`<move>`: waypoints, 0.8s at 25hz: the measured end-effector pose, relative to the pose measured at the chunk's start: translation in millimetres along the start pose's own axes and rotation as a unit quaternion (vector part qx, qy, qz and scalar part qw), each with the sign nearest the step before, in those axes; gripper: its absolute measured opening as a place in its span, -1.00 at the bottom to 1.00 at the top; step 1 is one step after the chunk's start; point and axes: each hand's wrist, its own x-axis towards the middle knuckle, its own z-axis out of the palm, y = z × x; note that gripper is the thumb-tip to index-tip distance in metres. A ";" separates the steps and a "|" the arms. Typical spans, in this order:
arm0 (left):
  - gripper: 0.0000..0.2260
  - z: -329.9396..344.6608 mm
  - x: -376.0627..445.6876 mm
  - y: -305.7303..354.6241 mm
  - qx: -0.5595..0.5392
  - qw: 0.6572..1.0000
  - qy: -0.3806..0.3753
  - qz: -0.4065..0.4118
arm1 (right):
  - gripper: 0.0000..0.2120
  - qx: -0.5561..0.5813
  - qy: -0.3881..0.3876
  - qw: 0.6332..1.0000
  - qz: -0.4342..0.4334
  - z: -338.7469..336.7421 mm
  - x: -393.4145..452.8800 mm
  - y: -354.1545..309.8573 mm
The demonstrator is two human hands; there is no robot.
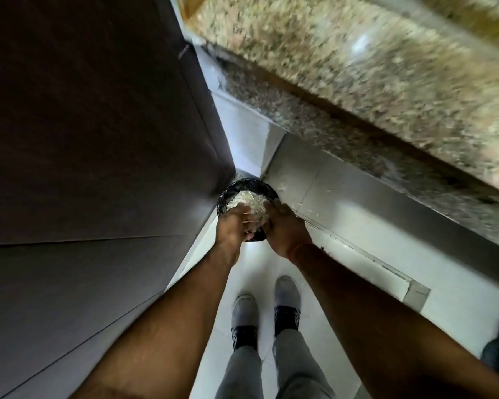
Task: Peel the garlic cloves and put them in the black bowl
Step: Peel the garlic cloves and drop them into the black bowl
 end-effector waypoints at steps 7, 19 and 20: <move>-0.57 26.3 -177.6 33.3 0.458 0.831 -0.113 0.296 | -0.50 0.065 0.115 0.991 0.012 -112.4 -192.6 -12.9; -0.47 192.0 -469.0 -15.7 0.657 0.431 -0.347 0.512 | -0.47 0.129 0.340 0.904 0.224 -174.5 -542.4 102.0; -0.46 209.5 -487.1 -31.3 0.659 0.402 -0.366 0.520 | -0.47 0.135 0.355 0.891 0.248 -169.3 -567.3 117.6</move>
